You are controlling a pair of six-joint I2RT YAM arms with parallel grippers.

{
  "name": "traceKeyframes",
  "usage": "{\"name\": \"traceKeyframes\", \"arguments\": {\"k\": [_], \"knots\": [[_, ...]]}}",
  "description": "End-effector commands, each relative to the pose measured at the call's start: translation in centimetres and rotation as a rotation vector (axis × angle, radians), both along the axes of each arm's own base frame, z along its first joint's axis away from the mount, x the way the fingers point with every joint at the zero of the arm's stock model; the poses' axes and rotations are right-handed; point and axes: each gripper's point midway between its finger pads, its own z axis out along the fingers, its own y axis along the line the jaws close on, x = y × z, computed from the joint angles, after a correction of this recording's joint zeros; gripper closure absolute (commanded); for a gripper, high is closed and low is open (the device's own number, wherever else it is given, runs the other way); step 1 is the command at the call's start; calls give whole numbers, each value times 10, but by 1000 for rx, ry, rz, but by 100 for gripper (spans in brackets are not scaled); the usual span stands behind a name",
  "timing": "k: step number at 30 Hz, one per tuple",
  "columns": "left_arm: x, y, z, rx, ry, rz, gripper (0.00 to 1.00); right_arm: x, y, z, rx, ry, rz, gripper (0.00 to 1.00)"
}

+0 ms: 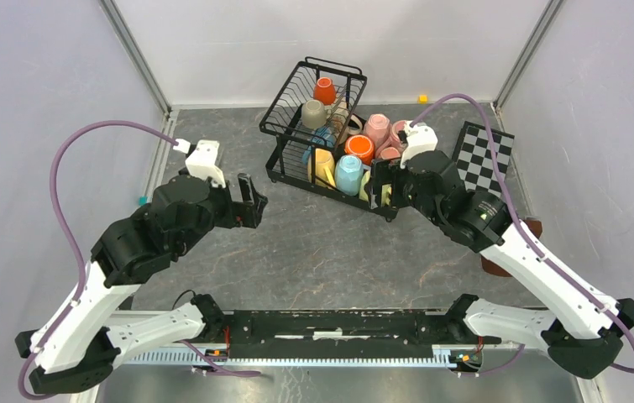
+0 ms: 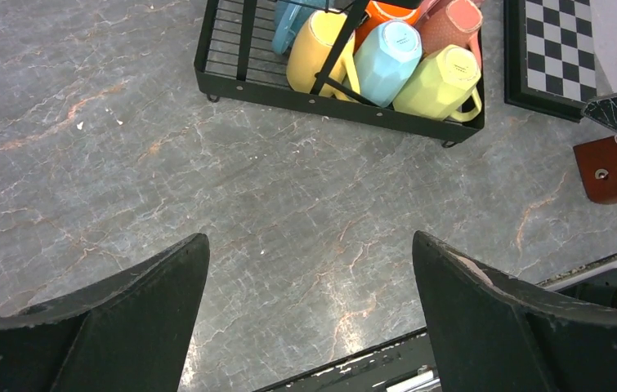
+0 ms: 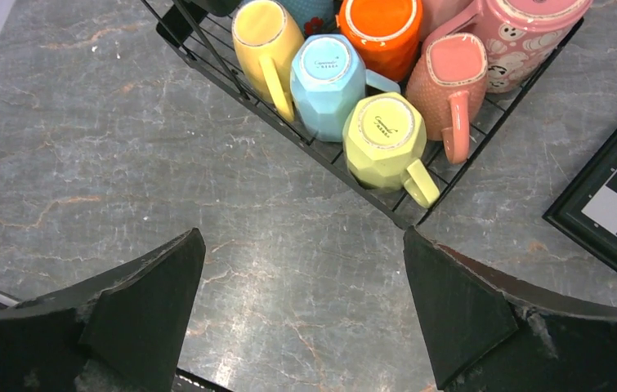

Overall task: Unload the cups from the dish rack
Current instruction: Unload the cup from the dish rack.

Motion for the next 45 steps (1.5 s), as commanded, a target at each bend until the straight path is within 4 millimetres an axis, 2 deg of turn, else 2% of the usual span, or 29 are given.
{"name": "traceKeyframes", "arguments": {"k": [1,7,12,18,22,27,34,45], "knots": [[1,2,11,-50,-21,37,0,2,-3,18,5,-29,-16,2],[-4,4,12,-32,-15,12,0,15,0,16,-12,-68,-32,2],[-5,11,7,-12,-7,28,0,47,-3,7,21,-47,-34,2],[0,9,6,6,-19,33,0,82,-34,1,51,-42,-104,2],[5,2,5,14,-14,31,0,96,-40,-15,37,-43,-102,2],[10,-10,7,18,5,9,0,109,-54,-51,-63,-7,-131,2],[15,-14,1,55,30,5,0,106,-41,-97,-132,64,-28,2],[15,-11,7,59,36,26,0,125,-14,-127,-260,115,32,2]]}}
